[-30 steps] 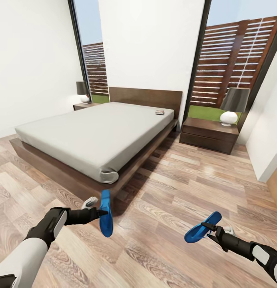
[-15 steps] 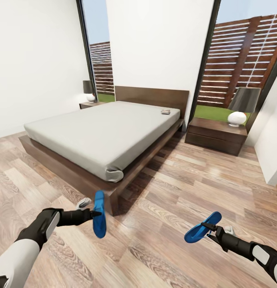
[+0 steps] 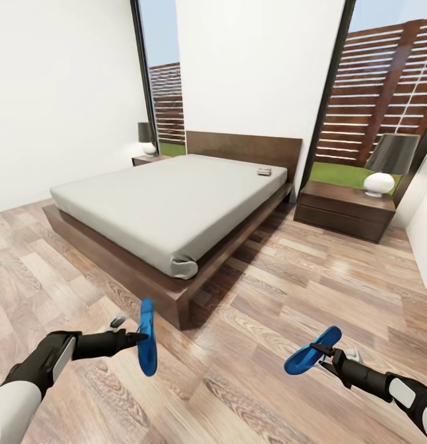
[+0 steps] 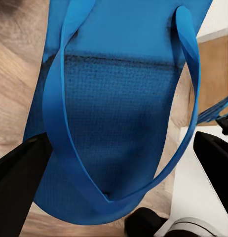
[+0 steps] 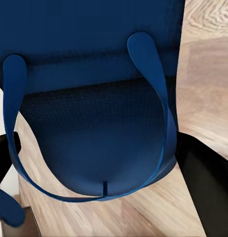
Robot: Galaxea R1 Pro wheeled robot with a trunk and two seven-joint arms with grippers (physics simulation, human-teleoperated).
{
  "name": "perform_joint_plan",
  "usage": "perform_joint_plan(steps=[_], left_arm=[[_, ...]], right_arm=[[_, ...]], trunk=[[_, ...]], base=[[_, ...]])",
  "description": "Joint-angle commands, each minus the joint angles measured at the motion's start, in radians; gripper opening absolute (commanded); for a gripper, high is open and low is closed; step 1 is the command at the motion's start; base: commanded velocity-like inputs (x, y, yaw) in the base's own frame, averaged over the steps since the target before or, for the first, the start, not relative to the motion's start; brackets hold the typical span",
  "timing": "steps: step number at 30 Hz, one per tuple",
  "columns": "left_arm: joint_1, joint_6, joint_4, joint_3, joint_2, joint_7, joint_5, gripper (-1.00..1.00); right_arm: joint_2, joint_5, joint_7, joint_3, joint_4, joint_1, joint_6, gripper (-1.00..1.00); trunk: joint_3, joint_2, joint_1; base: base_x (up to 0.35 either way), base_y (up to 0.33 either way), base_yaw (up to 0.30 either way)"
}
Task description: In the bedroom, move the book from the bed onto either nightstand, and place the two sandals side by side next to the bed.
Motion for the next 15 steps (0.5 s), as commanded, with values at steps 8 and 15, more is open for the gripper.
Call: perform_joint_plan(steps=[8,15], left_arm=[[0.004,0.009,0.0,-0.004,0.008,-0.104,0.003,-1.0],[0.004,0.009,0.0,-0.005,0.015,-0.148,0.003,-1.0]], right_arm=[[0.0,-0.002,0.001,-0.003,0.0,0.0,0.008,-1.0],[0.0,-0.002,0.001,-0.003,-0.001,0.0,0.008,-1.0]], trunk=[[-0.004,0.0,0.0],[-0.007,0.0,0.0]], base=[[0.0,0.0,0.107],[0.0,0.0,0.099]])
